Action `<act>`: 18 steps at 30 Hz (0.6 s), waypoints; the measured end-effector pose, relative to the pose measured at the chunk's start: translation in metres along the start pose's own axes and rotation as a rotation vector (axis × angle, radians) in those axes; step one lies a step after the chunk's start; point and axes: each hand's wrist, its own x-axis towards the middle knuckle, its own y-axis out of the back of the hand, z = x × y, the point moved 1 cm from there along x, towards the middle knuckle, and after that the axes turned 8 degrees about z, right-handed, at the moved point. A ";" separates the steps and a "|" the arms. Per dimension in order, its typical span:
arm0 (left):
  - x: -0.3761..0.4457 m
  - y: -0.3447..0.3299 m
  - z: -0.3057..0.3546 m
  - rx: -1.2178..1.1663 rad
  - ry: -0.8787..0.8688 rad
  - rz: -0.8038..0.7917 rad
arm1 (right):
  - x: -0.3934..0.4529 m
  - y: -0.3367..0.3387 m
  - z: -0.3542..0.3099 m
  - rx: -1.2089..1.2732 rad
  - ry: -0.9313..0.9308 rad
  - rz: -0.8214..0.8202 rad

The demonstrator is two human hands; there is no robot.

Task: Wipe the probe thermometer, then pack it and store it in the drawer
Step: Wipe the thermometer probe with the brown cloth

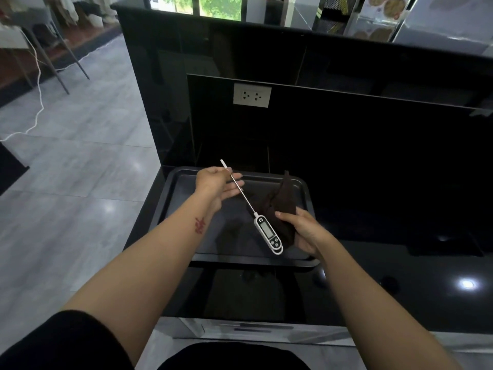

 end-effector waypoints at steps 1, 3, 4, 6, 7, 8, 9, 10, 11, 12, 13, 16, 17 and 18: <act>0.003 0.001 0.001 -0.022 -0.002 0.027 | -0.002 0.004 0.001 0.012 -0.019 0.007; 0.006 0.005 0.006 -0.083 -0.007 0.075 | -0.005 0.012 0.003 0.035 -0.056 0.013; 0.007 0.006 0.009 -0.105 -0.015 0.098 | -0.007 0.014 0.003 0.049 -0.073 0.007; 0.008 0.009 0.011 -0.125 -0.030 0.148 | -0.012 0.014 0.003 0.062 -0.092 -0.039; 0.009 0.008 0.011 -0.133 -0.036 0.167 | -0.014 0.011 0.002 0.054 -0.098 -0.067; 0.009 0.007 0.009 -0.138 -0.038 0.182 | -0.015 0.008 0.001 0.035 -0.103 -0.092; 0.009 0.005 0.007 -0.143 -0.035 0.192 | -0.016 0.004 0.000 0.007 -0.105 -0.111; 0.008 0.003 0.004 -0.145 -0.028 0.194 | -0.016 0.000 -0.002 -0.023 -0.101 -0.127; 0.008 0.000 0.001 -0.145 -0.021 0.197 | -0.017 -0.004 -0.003 -0.051 -0.093 -0.143; 0.008 -0.002 -0.001 -0.146 -0.015 0.198 | -0.017 -0.008 -0.003 -0.082 -0.081 -0.158; 0.008 -0.003 -0.003 -0.148 -0.013 0.198 | -0.018 -0.011 -0.004 -0.114 -0.069 -0.164; 0.010 -0.001 0.000 -0.164 -0.015 0.195 | -0.020 -0.010 -0.002 -0.176 -0.037 -0.134; 0.012 0.001 0.001 -0.172 -0.016 0.193 | -0.020 -0.008 -0.001 -0.188 -0.038 -0.121; 0.013 0.002 0.003 -0.177 -0.016 0.197 | -0.020 -0.006 0.000 -0.198 -0.043 -0.110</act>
